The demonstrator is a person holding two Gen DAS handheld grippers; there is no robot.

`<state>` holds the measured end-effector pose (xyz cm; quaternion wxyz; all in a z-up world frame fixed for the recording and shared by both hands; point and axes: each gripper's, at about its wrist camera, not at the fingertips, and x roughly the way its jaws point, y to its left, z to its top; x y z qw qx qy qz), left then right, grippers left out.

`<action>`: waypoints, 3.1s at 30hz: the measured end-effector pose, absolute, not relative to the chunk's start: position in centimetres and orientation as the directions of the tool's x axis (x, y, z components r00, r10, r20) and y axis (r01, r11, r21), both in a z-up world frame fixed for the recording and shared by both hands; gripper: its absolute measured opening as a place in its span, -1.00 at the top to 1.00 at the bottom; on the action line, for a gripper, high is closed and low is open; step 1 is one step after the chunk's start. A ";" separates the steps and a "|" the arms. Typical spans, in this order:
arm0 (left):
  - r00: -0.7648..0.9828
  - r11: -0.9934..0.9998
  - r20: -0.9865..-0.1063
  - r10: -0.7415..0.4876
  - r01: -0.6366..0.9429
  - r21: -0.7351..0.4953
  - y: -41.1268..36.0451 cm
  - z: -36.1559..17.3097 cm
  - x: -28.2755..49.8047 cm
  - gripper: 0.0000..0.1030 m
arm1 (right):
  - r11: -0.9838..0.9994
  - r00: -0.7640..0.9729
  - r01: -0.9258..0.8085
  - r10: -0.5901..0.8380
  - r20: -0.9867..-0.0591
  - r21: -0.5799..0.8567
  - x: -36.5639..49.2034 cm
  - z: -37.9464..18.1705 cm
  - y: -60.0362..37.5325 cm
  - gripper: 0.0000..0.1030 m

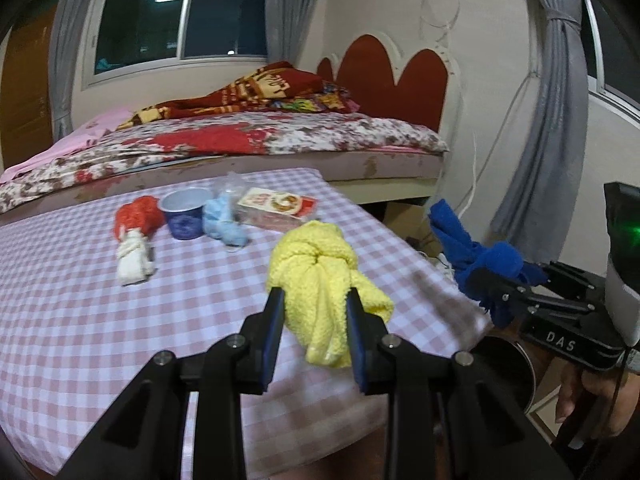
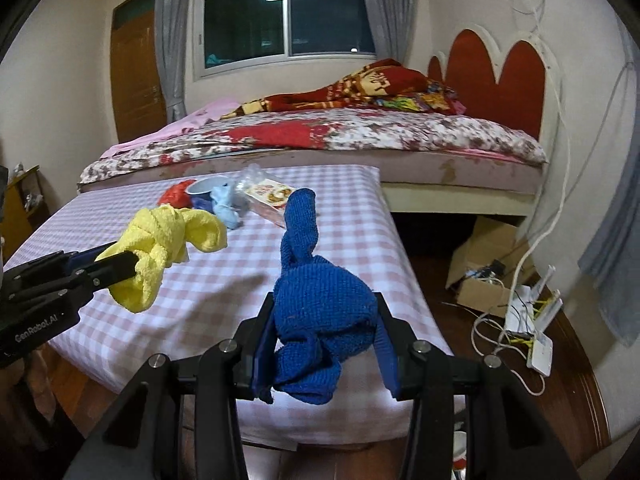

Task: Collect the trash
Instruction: 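Lift the yellow and blue cloths with both tools and carry them over the black bin, then open both tools to drop the yellow and blue cloths into the bin, then move both open tools back over the tablecloth toward the remaining items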

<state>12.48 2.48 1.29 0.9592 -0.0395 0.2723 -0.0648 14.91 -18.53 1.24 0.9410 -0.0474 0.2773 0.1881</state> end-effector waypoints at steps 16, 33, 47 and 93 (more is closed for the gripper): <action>0.795 0.962 -0.544 -0.268 0.254 -0.101 -6.1 0.5 12.5 0.41 | 0.969 0.803 -0.244 0.224 -0.552 0.039 13.8 0.2 -25.9 0.11; 0.707 0.894 -0.574 -0.413 0.436 -0.106 -16.1 -0.9 12.0 0.41 | 0.996 0.793 -0.065 0.090 -0.602 0.063 12.0 -2.6 -34.7 0.11; 0.567 0.819 -0.655 -0.499 0.556 -0.143 -23.4 -5.6 12.3 0.41 | 0.993 0.716 0.072 0.011 -0.698 0.089 10.8 -7.4 -41.5 0.11; 0.655 0.892 -0.647 -0.391 0.443 -0.090 -22.5 -6.2 12.8 -0.96 | 0.975 0.639 0.220 -0.154 -0.754 -0.014 10.9 -9.3 -43.7 -0.98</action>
